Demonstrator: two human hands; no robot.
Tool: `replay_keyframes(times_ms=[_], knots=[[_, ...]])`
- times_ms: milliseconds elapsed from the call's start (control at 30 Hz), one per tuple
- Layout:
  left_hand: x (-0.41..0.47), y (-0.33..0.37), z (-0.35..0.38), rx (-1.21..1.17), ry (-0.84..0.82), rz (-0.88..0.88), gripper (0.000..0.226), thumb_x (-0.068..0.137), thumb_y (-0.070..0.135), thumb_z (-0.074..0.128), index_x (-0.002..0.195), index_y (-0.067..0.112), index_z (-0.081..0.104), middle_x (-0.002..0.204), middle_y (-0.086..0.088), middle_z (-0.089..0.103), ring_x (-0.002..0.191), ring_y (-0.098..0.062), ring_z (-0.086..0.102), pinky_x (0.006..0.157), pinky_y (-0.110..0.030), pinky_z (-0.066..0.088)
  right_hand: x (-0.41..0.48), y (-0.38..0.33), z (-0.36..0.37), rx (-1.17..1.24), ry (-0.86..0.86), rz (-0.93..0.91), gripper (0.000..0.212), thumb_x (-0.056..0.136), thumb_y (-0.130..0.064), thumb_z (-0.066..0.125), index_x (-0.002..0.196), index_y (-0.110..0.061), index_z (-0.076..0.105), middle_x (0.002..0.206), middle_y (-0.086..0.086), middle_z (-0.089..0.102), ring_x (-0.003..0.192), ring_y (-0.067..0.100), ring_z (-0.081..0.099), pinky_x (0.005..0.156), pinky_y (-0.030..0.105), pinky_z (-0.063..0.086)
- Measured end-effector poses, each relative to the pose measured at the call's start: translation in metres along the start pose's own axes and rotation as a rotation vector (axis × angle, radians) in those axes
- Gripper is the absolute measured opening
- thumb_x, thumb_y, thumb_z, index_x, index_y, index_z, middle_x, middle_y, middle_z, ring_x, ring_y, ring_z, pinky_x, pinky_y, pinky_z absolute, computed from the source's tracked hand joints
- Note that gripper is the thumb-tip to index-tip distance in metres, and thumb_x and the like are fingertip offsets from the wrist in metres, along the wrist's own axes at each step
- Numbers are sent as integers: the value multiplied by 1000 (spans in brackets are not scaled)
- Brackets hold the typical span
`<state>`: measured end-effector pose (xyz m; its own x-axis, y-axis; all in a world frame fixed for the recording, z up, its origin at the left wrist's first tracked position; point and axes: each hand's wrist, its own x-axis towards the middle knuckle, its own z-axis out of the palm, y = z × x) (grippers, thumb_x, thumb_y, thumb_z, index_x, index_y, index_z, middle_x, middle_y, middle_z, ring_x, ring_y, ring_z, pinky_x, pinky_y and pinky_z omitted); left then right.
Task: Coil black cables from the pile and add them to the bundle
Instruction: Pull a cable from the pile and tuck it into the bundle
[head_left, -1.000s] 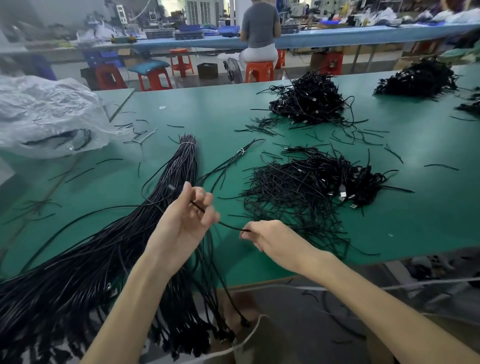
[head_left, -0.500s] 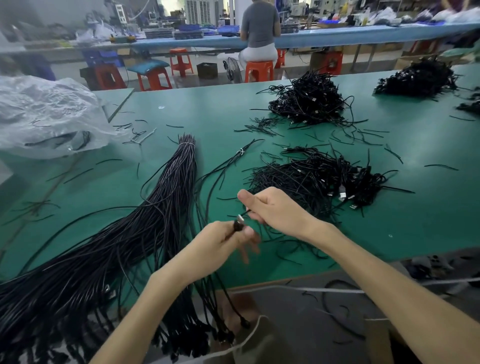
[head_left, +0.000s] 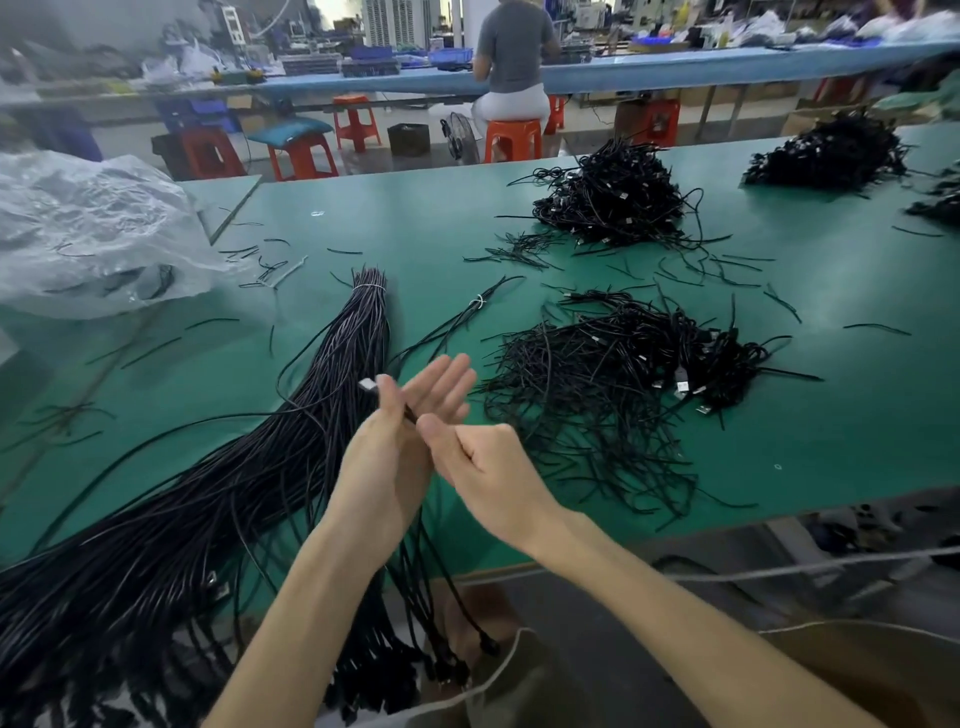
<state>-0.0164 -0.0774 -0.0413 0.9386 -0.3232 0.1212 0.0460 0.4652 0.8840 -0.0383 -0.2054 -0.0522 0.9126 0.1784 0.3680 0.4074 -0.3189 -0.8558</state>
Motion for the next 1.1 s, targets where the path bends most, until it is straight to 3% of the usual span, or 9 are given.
replay_keyframes(times_ms=[133,233,433,533,667,733,900,1000,1100], knots=[[0,19,4,-261,103,28,49,108,46,35,121,9,64,101,3,71,85,-10,68,82,-26,54,-4,19,3,18,43,95,74,103,-63,39,54,-9,31,49,9,28,47,14,25,51,44,23],[-11,30,5,-203,72,4,41,107,46,43,85,20,65,64,9,43,49,-9,35,55,-20,41,2,31,-7,5,57,155,69,104,-60,41,52,-17,27,48,-1,23,45,13,21,49,36,18],[-24,26,5,684,-267,-95,54,104,57,40,72,21,66,53,4,51,44,-13,39,46,-21,33,31,28,-35,-150,150,146,64,108,-37,50,50,-19,27,44,-5,25,43,10,22,48,32,20],[-20,11,5,946,-235,-68,48,103,53,37,98,23,74,85,3,77,71,-13,71,70,-29,52,45,11,-44,-152,155,49,66,108,-35,50,50,-17,25,45,0,23,44,12,22,50,30,23],[-10,-2,7,753,-47,88,37,104,45,35,121,34,66,118,19,74,114,-5,67,98,-23,52,48,-8,-35,-127,159,-59,66,107,-37,49,48,-19,29,41,1,30,40,15,32,46,26,31],[-9,-4,9,594,-23,93,45,103,52,36,115,33,74,120,16,74,119,-4,65,99,-16,50,44,-10,-27,-94,157,-74,66,108,-37,47,48,-12,36,43,9,43,42,23,45,47,36,40],[-6,-1,14,126,83,11,59,103,53,43,144,12,55,145,-1,61,137,-12,54,114,-25,41,33,-5,-6,-113,186,-160,62,109,-29,45,48,-23,37,41,-13,33,40,12,38,51,17,28],[0,7,19,-17,142,60,57,104,47,44,144,7,53,144,-5,62,136,-17,56,114,-29,43,25,3,5,-108,178,-154,62,109,-33,39,50,-13,42,44,-9,34,42,12,37,55,33,36],[1,17,21,-112,175,129,48,107,39,43,133,4,62,131,-10,69,124,-23,65,106,-31,51,24,12,5,-123,179,-123,61,108,-36,38,51,-15,35,45,-6,32,43,13,31,58,21,28]])
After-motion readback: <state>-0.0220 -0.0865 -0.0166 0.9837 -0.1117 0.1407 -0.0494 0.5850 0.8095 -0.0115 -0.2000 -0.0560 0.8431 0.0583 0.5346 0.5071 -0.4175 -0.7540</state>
